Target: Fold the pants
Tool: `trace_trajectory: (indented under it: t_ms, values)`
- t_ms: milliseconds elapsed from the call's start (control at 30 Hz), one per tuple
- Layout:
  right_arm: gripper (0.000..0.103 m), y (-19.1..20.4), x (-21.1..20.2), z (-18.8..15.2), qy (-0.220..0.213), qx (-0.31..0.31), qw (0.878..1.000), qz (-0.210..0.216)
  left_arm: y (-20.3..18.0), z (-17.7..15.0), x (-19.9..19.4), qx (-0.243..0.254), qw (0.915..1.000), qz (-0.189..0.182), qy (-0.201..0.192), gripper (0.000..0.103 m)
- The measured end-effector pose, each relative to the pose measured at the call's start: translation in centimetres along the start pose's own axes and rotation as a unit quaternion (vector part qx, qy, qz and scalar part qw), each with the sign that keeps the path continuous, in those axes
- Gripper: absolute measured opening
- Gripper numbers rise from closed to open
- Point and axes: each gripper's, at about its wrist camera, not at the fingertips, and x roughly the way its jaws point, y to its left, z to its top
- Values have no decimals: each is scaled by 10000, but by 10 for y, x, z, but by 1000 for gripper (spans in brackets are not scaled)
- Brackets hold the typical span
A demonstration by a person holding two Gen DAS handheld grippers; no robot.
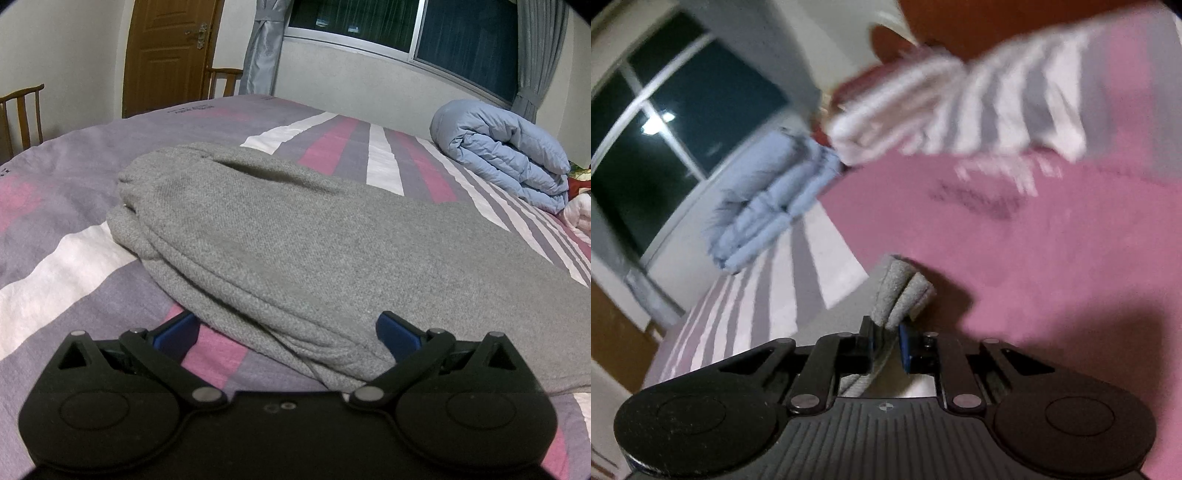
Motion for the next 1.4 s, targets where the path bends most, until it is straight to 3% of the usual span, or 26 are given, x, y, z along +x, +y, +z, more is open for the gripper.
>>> trace_trajectory:
  t_ms: [33, 100, 133, 200, 300, 400, 567, 633, 700, 833, 867, 967, 1033, 1133, 1233, 1333, 1400]
  values:
    - [14, -3, 2, -5, 13, -28, 9999, -106, 0, 0, 0, 5, 10000, -1, 3, 97]
    - [15, -22, 22, -23, 439, 164, 9977, -483, -1, 0, 0, 13, 10000, 23, 8, 97]
    - [15, -32, 29, -33, 504, 343, 9972, -427, -1, 0, 0, 17, 10000, 28, 9, 97]
    - [20, -34, 20, -35, 325, 585, 9971, -361, -1, 1, -1, 4, 10000, 16, 6, 97]
    - [23, -12, -15, -41, -352, 261, 9969, -649, 0, 4, -4, -7, 10000, -28, 39, 96]
    - [23, 5, -33, -53, -425, 237, 9980, -398, -4, 12, -19, 73, 9997, -55, -232, 94]
    - [23, 66, -24, -72, -159, -795, 9967, 65, -25, 51, -27, 739, 9952, -193, -618, 94]
    - [24, 95, -3, -80, 122, -1234, 9922, 137, -37, 68, -14, 1040, 9935, -266, -389, 95]
    - [24, 122, 21, -89, 465, -1707, 9841, 155, -51, 80, 12, 1287, 9910, -346, 90, 95]
    - [24, 162, 79, -110, 975, -2788, 9551, -219, -63, 83, 70, 1655, 9819, -139, 912, 97]
    - [24, 162, 94, -113, 1079, -2976, 9477, -414, -60, 83, 82, 1602, 9818, -98, 1011, 97]
    - [24, 160, 115, -106, 1138, -3032, 9435, -699, -54, 91, 92, 1451, 9828, -77, 1138, 97]
    - [24, 161, 111, -100, 1083, -3116, 9416, -677, -52, 96, 82, 1381, 9850, -49, 1032, 89]
    - [24, 159, 91, -96, 790, -3095, 9465, -471, -61, 99, 63, 1441, 9886, -118, 430, 92]
    - [24, 170, 91, -93, 586, -2844, 9568, -156, -94, 97, 61, 1692, 9849, -346, 124, 95]
    - [25, 198, 112, -99, 781, -3008, 9505, -13, -136, 91, 78, 2060, 9768, -576, 138, 97]
    - [25, 211, 133, -108, 1044, -3212, 9412, 88, -155, 83, 103, 2254, 9714, -622, 411, 97]
